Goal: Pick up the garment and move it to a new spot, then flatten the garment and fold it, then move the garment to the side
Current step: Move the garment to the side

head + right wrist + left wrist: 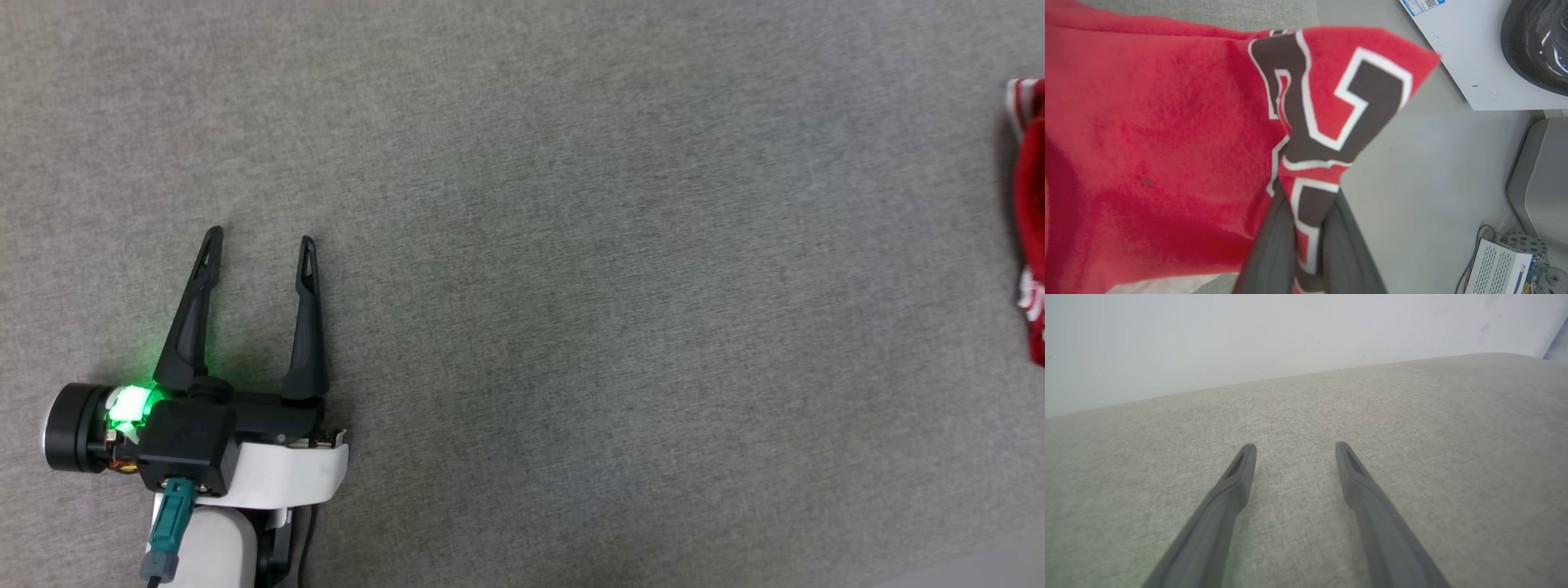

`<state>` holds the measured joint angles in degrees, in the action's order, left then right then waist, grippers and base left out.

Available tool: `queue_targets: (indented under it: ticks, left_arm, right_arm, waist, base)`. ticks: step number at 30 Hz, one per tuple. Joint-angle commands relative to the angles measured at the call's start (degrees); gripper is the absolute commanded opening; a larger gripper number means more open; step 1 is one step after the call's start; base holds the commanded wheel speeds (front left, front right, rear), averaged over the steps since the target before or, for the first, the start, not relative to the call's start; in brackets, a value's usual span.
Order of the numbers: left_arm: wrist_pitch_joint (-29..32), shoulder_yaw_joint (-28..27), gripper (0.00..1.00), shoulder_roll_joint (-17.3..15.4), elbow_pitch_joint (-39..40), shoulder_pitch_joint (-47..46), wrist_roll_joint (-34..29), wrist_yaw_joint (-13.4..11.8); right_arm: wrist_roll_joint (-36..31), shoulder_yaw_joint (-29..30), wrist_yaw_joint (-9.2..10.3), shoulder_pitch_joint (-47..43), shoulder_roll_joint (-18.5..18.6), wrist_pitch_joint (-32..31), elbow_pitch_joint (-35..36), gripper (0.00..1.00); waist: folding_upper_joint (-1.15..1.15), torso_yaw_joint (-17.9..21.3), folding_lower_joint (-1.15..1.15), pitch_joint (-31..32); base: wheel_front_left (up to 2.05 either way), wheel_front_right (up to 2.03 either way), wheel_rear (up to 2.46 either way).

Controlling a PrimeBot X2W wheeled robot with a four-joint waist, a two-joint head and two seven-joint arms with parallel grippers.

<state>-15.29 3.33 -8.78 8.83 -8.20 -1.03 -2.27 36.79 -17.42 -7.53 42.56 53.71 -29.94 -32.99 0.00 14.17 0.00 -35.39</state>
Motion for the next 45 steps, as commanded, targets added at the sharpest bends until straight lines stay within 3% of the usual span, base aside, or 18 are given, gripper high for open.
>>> queue_targets:
  ticks: [1,5,6,7,14,18,25,28,38,45]
  left_arm:
    - [0.29,0.04,1.0,-0.51,-1.44,-0.81,-0.05,-0.33]
    - [0.29,0.3,1.0,-0.48,-1.42,-1.15,0.32,-0.7]
    - [0.29,0.41,1.0,-0.34,-1.42,-1.07,0.45,-0.86]
    - [0.29,0.49,1.0,-0.14,-1.43,-0.91,0.58,-1.01]
    - [0.22,1.03,1.0,1.67,-1.71,1.9,1.77,-2.14]
    - [0.22,0.91,1.0,2.51,-2.27,4.21,2.26,-2.81]
    - [0.22,0.54,1.0,3.61,-3.0,8.04,3.01,-3.82]
    - [0.22,0.61,1.0,4.06,-3.4,9.33,3.15,-3.91]
    - [0.22,0.05,1.0,4.82,-5.88,12.66,3.81,-3.41]
    - [0.22,0.51,1.0,5.19,-7.45,14.67,4.15,-3.0]
  right_arm:
    - [-0.91,1.4,0.09,1.27,-0.83,1.03,-1.35,0.0]
    - [-3.99,4.03,0.09,1.06,-2.85,2.94,-4.43,0.0]
    - [-4.92,4.61,0.08,0.96,-3.58,3.43,-5.19,0.33]
    - [-6.25,5.51,0.09,1.1,-4.14,4.25,-6.08,1.0]
    - [-15.97,9.86,0.08,1.75,-6.36,9.62,-8.14,1.0]
    - [-24.8,12.88,0.08,2.52,-7.19,19.28,-4.78,1.0]
    - [-36.29,21.75,0.08,1.79,-16.51,37.4,-0.17,1.0]
    - [-39.44,23.49,0.08,0.09,-21.39,42.45,1.86,1.0]
    - [-39.2,23.52,0.08,-11.86,-36.55,45.06,17.13,1.0]
    - [-35.59,21.02,0.08,-23.92,-43.53,45.09,21.77,1.0]
  waist:
    - [0.0,-0.5,0.0,-1.01]
    - [0.0,-1.15,0.0,-0.52]
    - [0.0,-1.33,0.0,0.02]
    - [0.0,-1.53,0.0,0.85]
    - [0.0,-3.11,0.0,8.14]
    - [0.0,-4.49,0.0,12.47]
    - [0.0,-6.51,0.0,18.24]
    - [0.0,-7.65,0.0,20.22]
    - [0.0,-11.55,0.0,26.24]
    - [0.0,-13.78,0.0,29.95]
  base:
    - [0.0,0.0,0.0]
    - [0.0,0.0,0.0]
    - [0.0,0.0,0.0]
    - [0.0,0.0,0.0]
    - [0.0,0.0,0.0]
    - [0.0,0.0,0.0]
    - [0.0,0.0,0.0]
    - [0.0,0.0,0.0]
    - [0.0,0.0,0.0]
    - [0.0,0.0,0.0]
